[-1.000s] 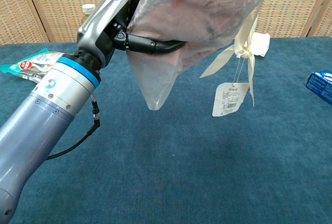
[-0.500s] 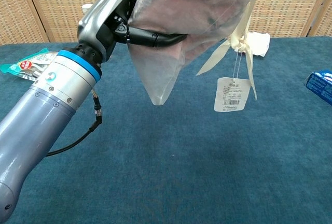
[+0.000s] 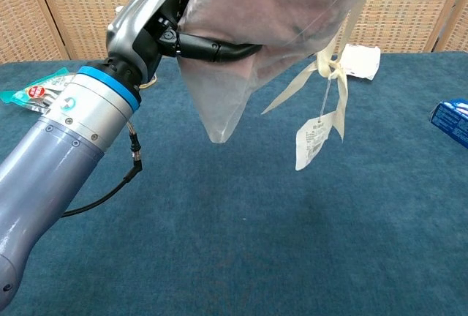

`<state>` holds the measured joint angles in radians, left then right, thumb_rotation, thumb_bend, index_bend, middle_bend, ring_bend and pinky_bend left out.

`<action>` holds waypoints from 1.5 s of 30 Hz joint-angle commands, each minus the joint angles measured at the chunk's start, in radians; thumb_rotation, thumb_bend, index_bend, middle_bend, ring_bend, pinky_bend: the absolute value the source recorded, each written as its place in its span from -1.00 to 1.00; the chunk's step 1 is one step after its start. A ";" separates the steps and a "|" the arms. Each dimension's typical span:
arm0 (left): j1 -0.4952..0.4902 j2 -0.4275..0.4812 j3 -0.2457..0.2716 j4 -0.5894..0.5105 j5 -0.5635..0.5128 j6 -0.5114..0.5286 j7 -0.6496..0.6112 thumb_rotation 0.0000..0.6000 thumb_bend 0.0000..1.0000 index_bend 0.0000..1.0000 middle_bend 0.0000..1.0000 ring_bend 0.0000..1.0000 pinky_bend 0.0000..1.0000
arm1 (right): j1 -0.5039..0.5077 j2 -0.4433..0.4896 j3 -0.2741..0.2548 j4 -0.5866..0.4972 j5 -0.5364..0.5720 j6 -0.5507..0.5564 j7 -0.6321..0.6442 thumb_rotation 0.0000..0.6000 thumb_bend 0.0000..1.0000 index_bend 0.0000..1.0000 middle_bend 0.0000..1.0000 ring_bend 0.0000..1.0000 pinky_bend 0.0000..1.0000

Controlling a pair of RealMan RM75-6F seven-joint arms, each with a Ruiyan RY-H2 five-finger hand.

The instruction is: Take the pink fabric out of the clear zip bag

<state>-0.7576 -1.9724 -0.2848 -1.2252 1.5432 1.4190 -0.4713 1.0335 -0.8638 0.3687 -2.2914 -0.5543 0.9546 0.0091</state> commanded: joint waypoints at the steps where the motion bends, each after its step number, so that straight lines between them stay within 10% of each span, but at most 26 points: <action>1: 0.003 0.004 0.005 0.004 0.002 0.002 0.002 1.00 -0.55 0.28 0.11 -0.07 -0.05 | -0.009 -0.011 -0.008 -0.010 -0.017 0.014 -0.015 1.00 0.10 0.46 -1.00 -1.00 -1.00; 8: 0.010 0.014 0.032 0.030 0.027 0.013 -0.002 1.00 -0.55 -0.05 -0.39 -0.41 -0.25 | -0.009 -0.049 -0.021 -0.005 -0.028 0.034 -0.048 1.00 0.10 0.46 -1.00 -1.00 -1.00; 36: 0.182 0.163 0.209 0.147 0.085 0.104 -0.057 1.00 -0.55 -0.07 -0.50 -0.48 -0.30 | -0.024 -0.433 -0.106 0.269 -0.122 -0.024 0.009 1.00 0.10 0.46 -1.00 -1.00 -1.00; 45: 0.180 0.208 0.265 0.134 0.049 -0.069 0.047 1.00 -0.57 -0.89 -1.00 -1.00 -1.00 | -0.047 -0.537 -0.150 0.408 -0.118 -0.072 0.025 1.00 0.10 0.46 -1.00 -1.00 -1.00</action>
<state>-0.5740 -1.7861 -0.0374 -1.0721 1.6098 1.4013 -0.4755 0.9944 -1.3866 0.2279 -1.9003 -0.6701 0.8945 0.0275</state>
